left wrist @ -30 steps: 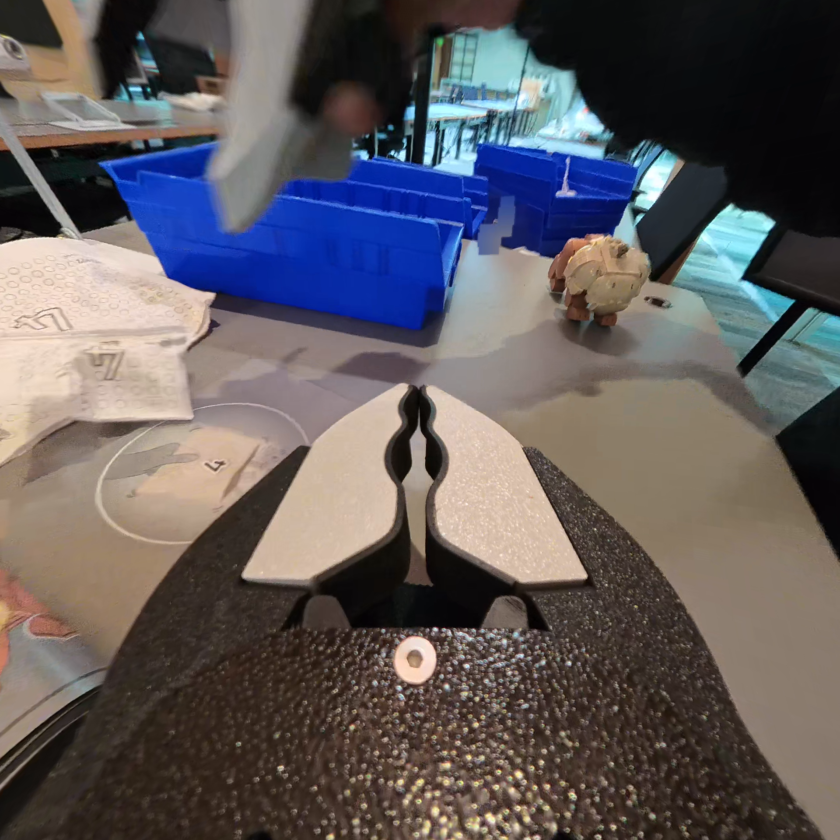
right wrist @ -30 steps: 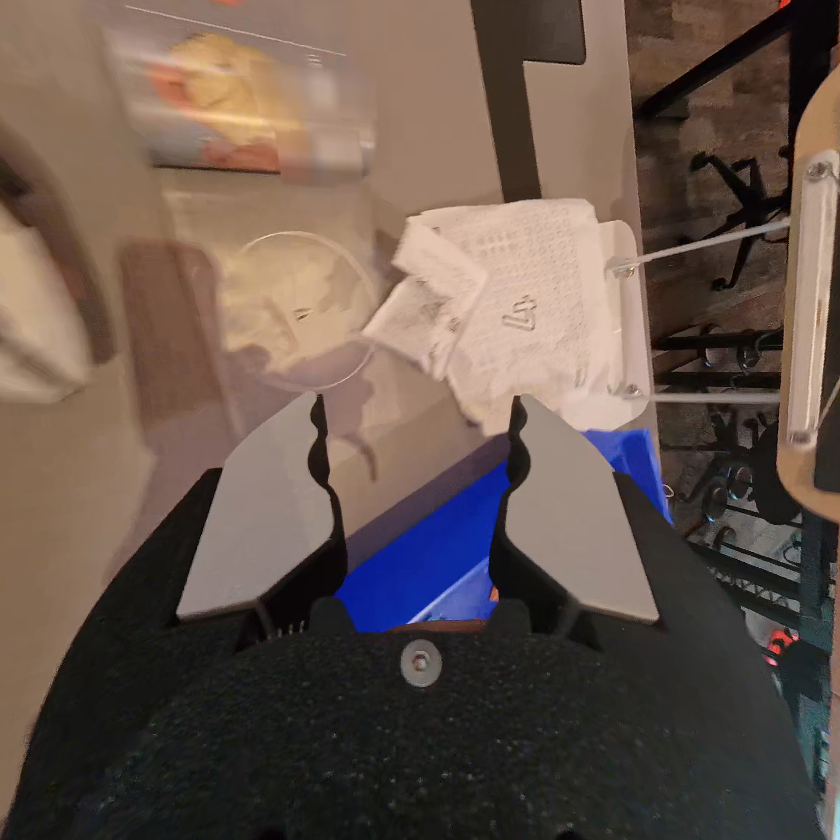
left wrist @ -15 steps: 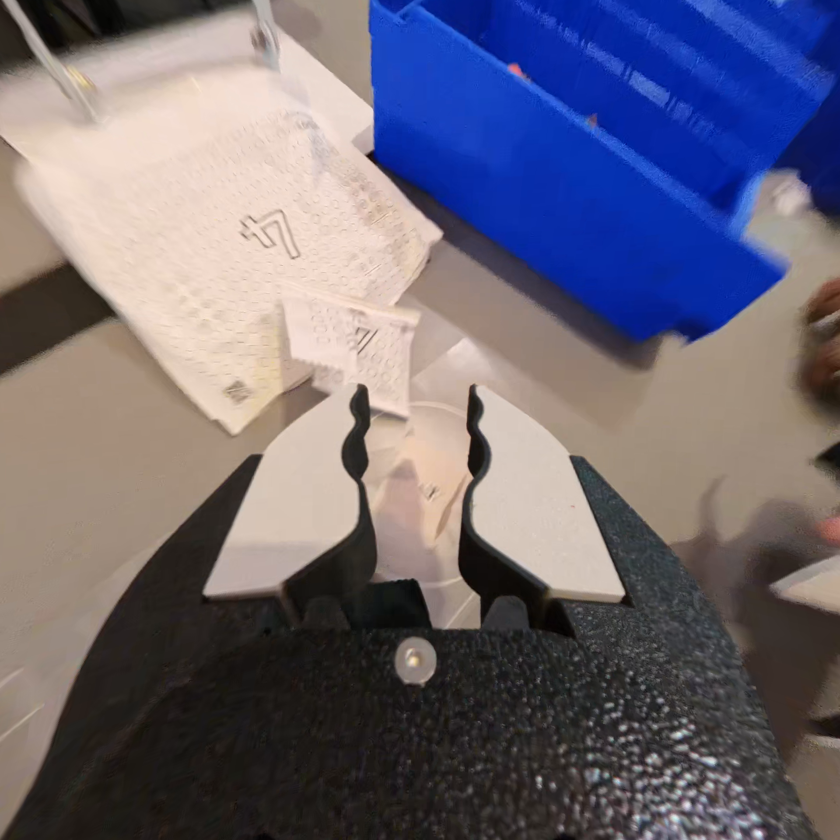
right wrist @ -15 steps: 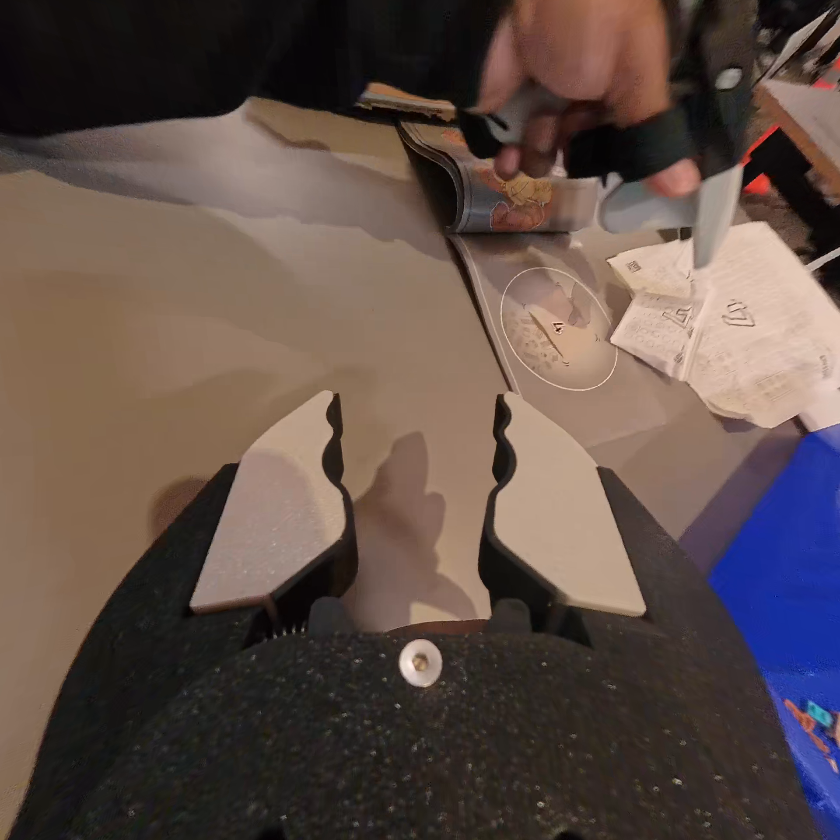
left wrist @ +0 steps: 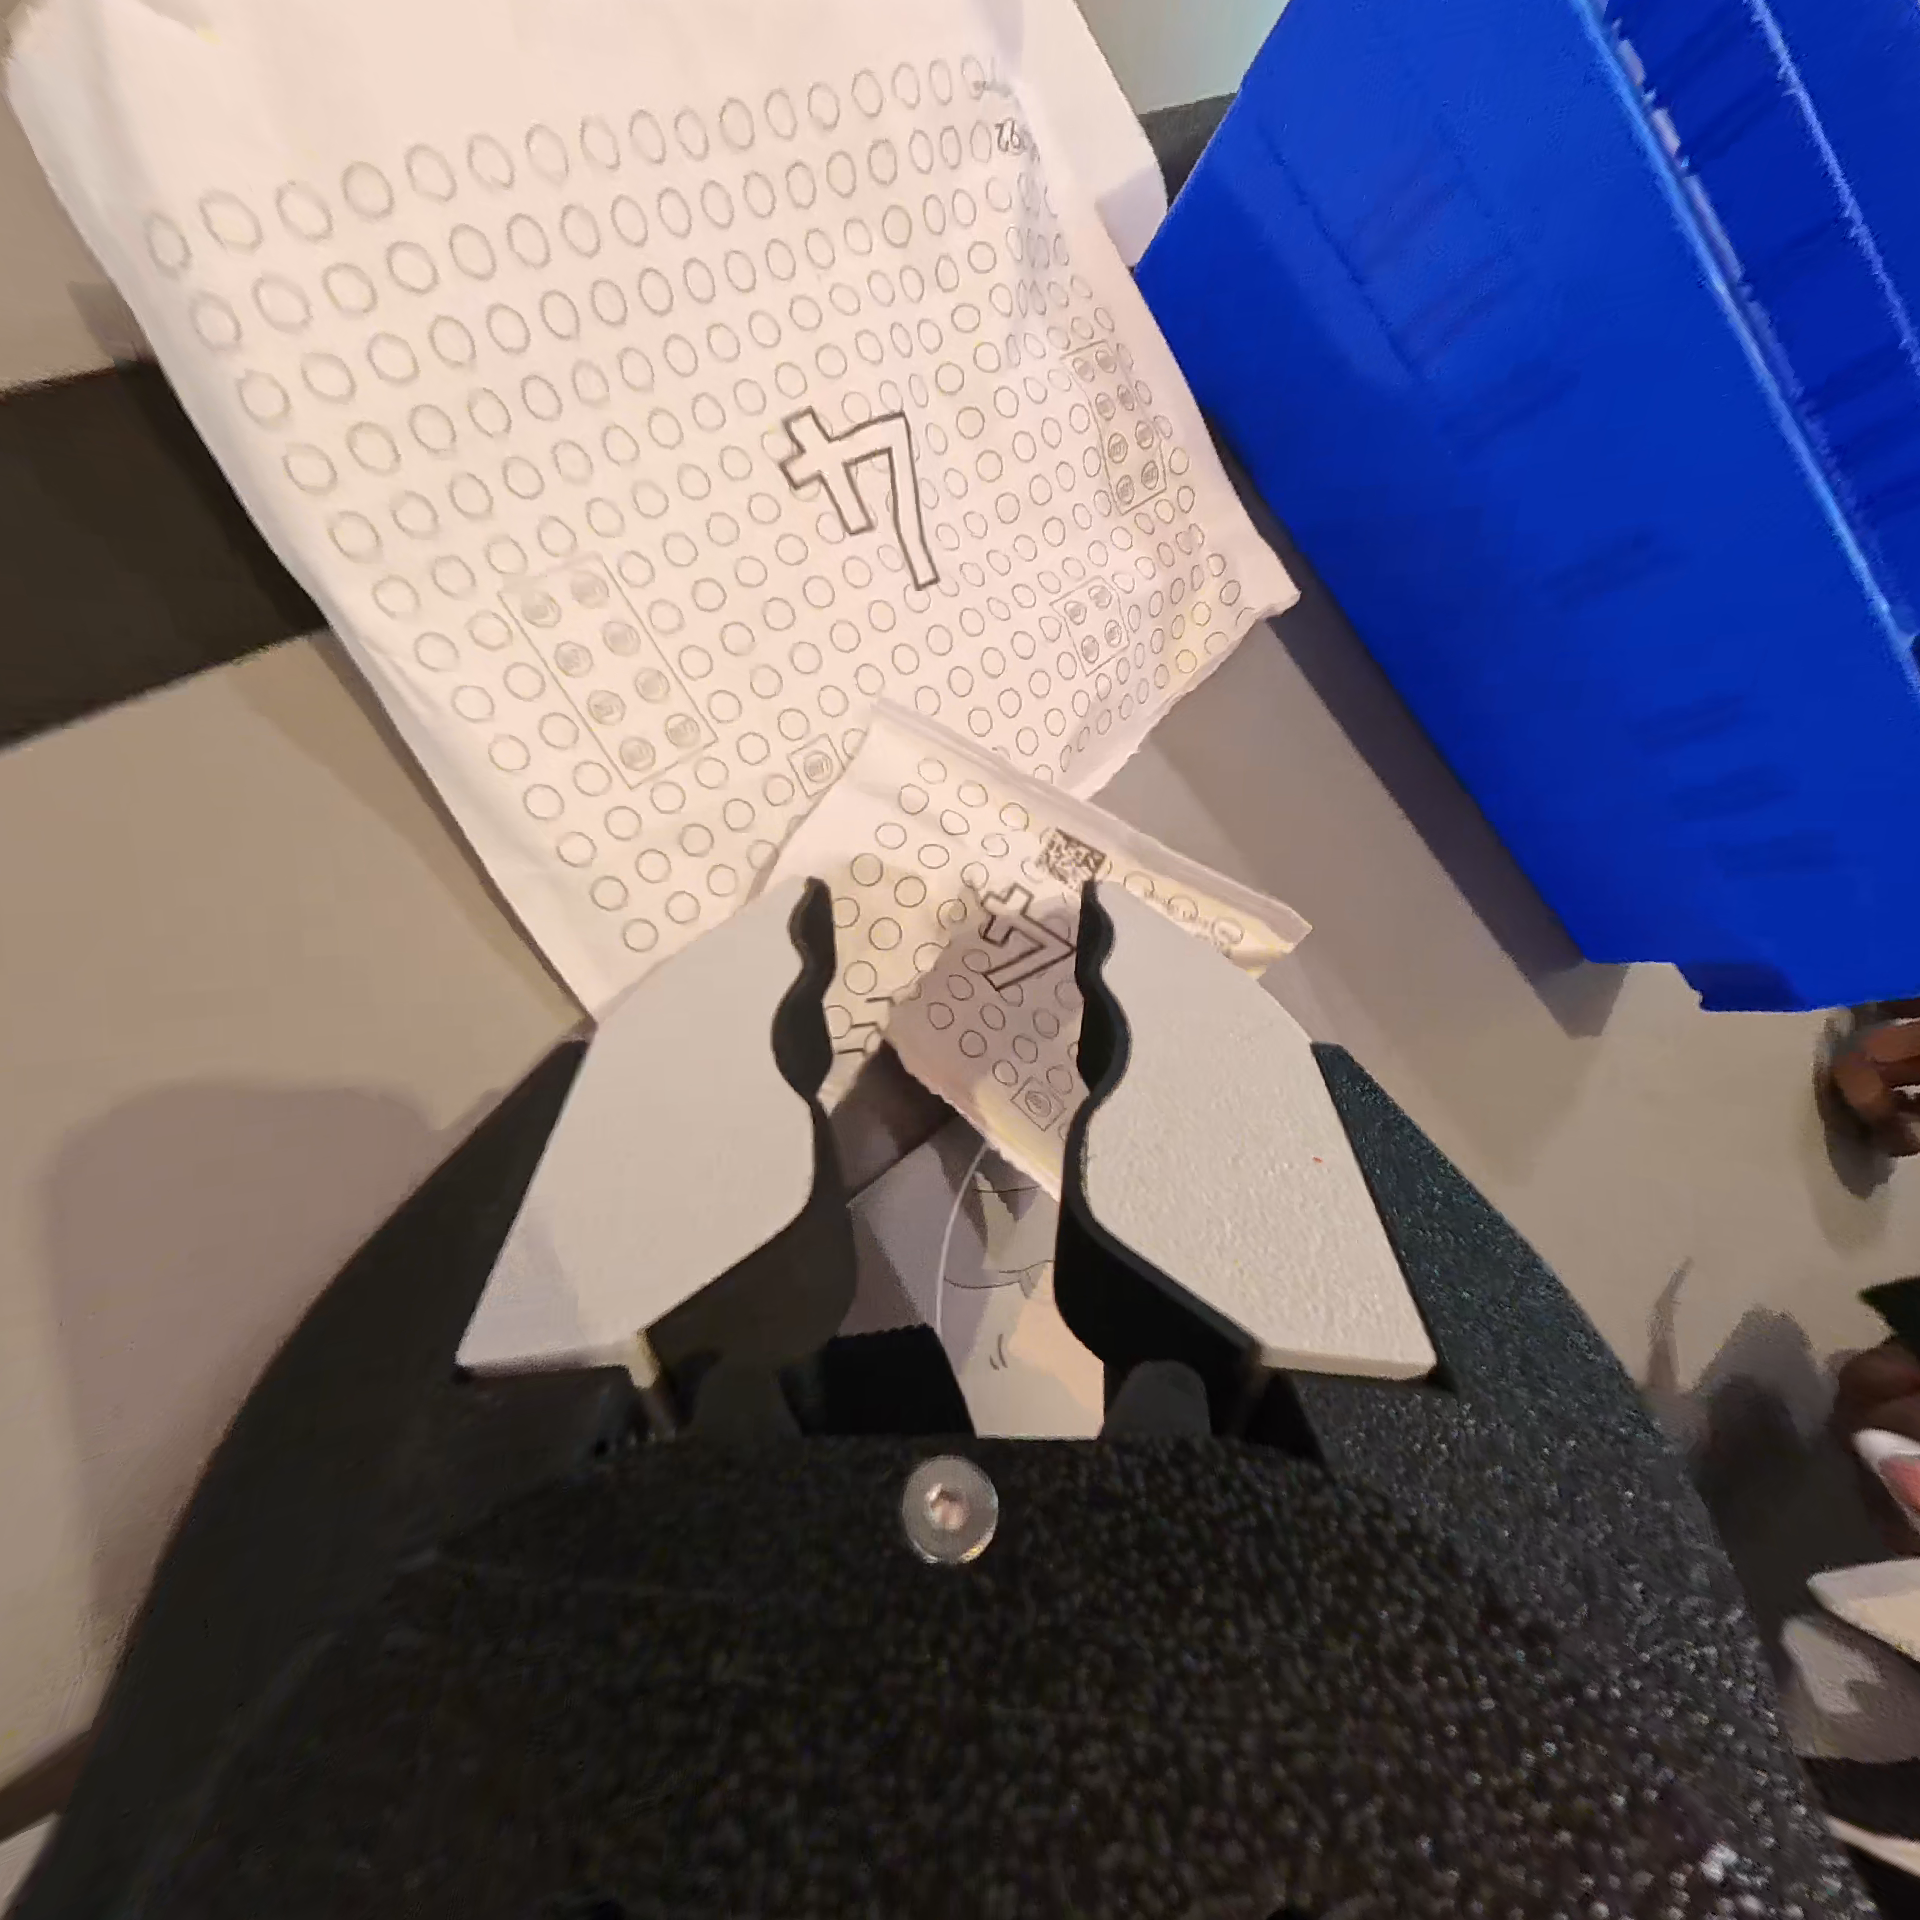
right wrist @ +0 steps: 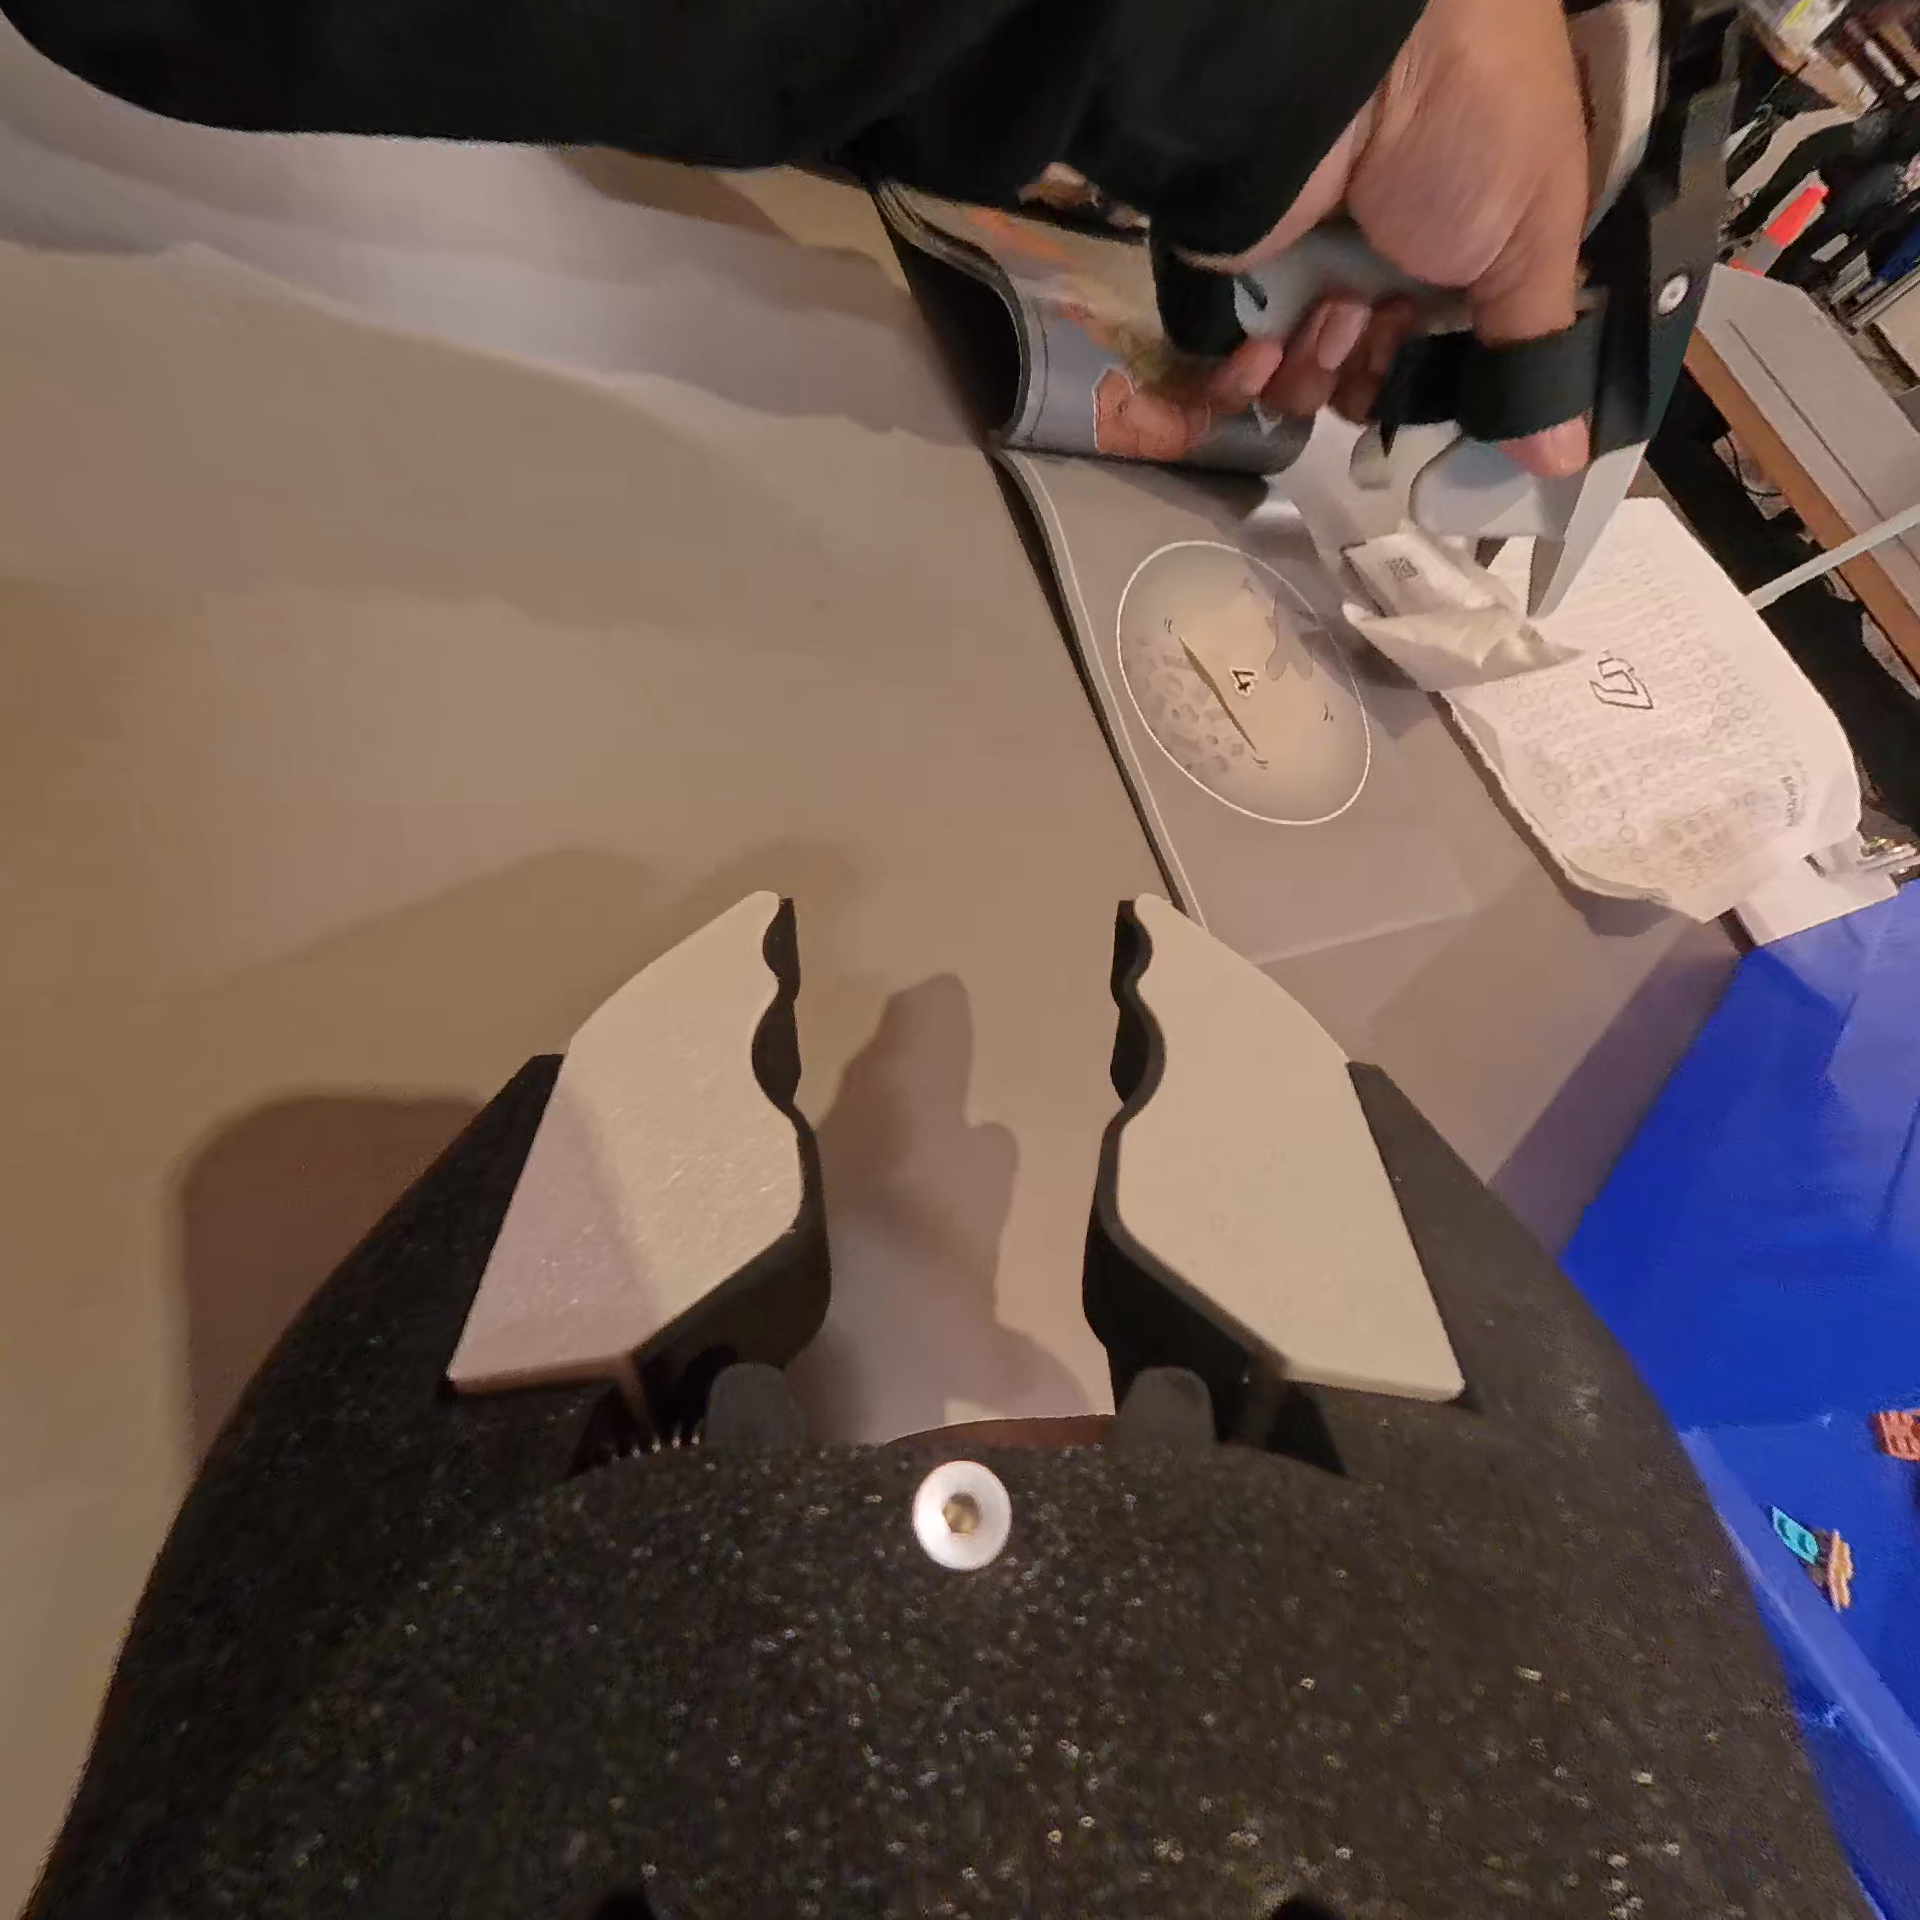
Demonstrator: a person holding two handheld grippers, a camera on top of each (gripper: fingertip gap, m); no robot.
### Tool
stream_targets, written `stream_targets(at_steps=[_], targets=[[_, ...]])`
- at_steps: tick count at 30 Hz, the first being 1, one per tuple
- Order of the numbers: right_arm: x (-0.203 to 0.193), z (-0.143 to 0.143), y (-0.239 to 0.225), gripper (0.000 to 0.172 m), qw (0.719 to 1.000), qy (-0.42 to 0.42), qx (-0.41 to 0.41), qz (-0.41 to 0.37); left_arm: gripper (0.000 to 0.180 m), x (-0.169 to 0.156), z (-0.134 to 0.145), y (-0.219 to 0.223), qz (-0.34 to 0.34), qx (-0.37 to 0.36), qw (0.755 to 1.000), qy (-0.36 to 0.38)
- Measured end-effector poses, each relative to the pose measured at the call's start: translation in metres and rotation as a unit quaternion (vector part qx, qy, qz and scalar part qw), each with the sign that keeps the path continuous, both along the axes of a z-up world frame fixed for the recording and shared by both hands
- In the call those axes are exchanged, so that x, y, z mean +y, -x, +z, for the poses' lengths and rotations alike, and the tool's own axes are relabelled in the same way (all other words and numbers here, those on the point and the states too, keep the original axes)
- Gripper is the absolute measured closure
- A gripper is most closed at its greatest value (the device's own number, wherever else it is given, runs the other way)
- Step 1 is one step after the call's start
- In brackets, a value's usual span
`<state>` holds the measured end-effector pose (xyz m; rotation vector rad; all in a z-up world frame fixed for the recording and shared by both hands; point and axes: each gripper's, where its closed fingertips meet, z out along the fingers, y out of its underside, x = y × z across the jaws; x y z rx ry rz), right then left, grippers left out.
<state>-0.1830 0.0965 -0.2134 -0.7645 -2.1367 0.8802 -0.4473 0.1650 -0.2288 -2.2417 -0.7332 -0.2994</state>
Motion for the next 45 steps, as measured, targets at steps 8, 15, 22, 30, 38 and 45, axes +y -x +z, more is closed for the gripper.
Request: stream_targets(at_steps=[8, 15, 22, 30, 38, 45], targets=[[0.007, -0.018, -0.002, 0.113, 1.000, -0.005, -0.031, 0.005, 0.128, -0.007, 0.023, 0.012, -0.125, 0.144, 0.979, 0.076], [0.002, -0.023, -0.005, 0.113, 0.999, -0.019, -0.031, 0.021, 0.130, -0.005, 0.001, 0.012, -0.233, 0.217, 0.934, 0.163], [0.001, -0.029, -0.006, 0.113, 0.999, -0.022, -0.043, 0.025, 0.168, -0.005, -0.012, 0.012, -0.233, 0.200, 0.930, 0.200], [-0.001, -0.033, -0.007, 0.113, 0.998, -0.021, -0.050, 0.027, 0.180, -0.014, 0.009, 0.032, -0.209, 0.244, 0.925, 0.202], [0.000, -0.034, -0.006, 0.113, 0.998, -0.015, -0.056, 0.025, 0.164, -0.016, 0.023, 0.032, -0.245, 0.259, 0.920, 0.163], [-0.001, -0.034, -0.007, 0.114, 0.998, -0.018, -0.054, 0.030, 0.141, -0.012, -0.003, 0.026, -0.359, 0.341, 0.842, 0.215]])
